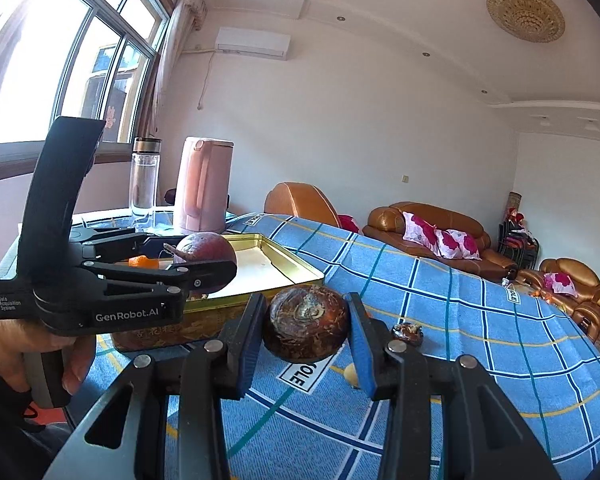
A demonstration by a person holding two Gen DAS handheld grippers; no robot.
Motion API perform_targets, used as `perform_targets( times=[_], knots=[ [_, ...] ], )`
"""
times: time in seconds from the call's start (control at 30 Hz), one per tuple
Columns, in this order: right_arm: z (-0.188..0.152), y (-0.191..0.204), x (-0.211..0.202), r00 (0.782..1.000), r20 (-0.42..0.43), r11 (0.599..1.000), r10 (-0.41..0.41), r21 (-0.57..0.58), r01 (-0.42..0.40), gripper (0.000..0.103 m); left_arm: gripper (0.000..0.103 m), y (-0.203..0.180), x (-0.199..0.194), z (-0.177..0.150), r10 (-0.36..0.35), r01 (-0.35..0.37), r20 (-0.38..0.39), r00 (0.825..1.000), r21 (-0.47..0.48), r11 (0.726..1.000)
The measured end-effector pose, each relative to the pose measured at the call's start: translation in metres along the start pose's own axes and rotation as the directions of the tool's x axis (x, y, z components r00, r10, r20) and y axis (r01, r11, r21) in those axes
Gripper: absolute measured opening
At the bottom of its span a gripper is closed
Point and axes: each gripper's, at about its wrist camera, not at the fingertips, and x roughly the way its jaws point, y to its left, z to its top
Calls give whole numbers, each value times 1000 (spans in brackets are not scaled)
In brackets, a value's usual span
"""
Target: Organize fruits
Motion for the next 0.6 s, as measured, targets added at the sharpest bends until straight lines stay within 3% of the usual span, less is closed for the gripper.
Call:
perform_targets(
  times=[0.6],
  knots=[
    [29,32,38,994,-29,993,108,-48,-109,42,54,43,-7,-3,66,-68,-36,997,-69,995]
  ],
)
